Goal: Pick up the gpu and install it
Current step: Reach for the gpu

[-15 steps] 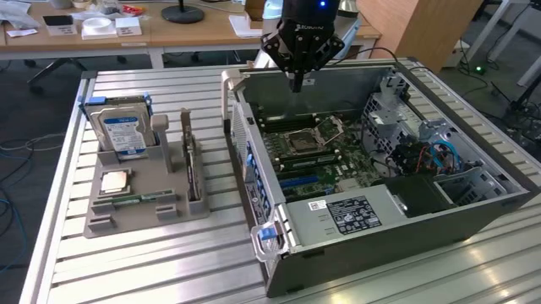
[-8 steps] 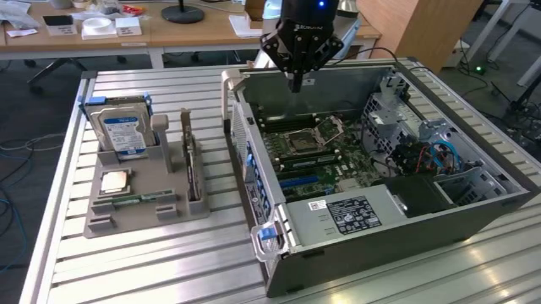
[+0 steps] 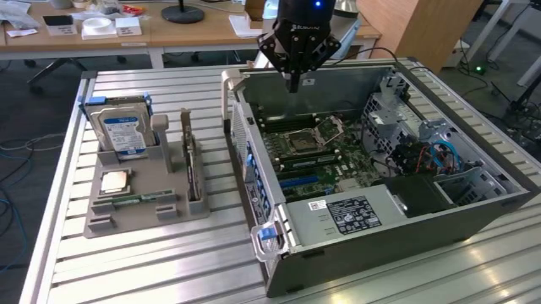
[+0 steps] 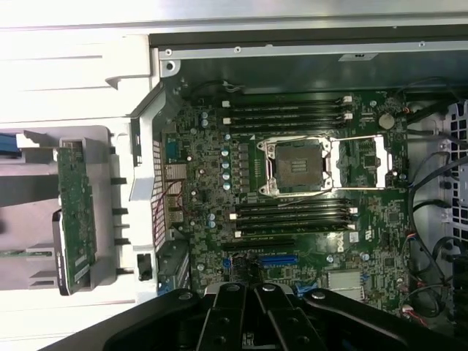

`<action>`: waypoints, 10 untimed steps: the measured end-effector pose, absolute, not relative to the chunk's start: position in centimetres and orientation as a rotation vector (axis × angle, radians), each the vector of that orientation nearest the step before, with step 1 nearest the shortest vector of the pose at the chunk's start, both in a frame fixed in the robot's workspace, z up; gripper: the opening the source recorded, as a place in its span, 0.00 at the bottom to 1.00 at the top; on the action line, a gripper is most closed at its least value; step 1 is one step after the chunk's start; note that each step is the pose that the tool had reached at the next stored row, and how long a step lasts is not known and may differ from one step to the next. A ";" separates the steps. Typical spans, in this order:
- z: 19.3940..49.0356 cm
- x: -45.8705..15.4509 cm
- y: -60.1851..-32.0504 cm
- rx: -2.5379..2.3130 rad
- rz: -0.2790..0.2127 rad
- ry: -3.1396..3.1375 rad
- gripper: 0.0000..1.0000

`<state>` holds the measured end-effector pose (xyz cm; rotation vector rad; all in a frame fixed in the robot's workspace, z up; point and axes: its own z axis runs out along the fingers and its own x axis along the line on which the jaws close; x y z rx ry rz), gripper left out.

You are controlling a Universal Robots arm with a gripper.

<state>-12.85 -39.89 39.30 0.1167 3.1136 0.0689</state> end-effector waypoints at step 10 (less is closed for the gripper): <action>39.3 -13.7 -39.9 0.117 0.069 3.114 0.11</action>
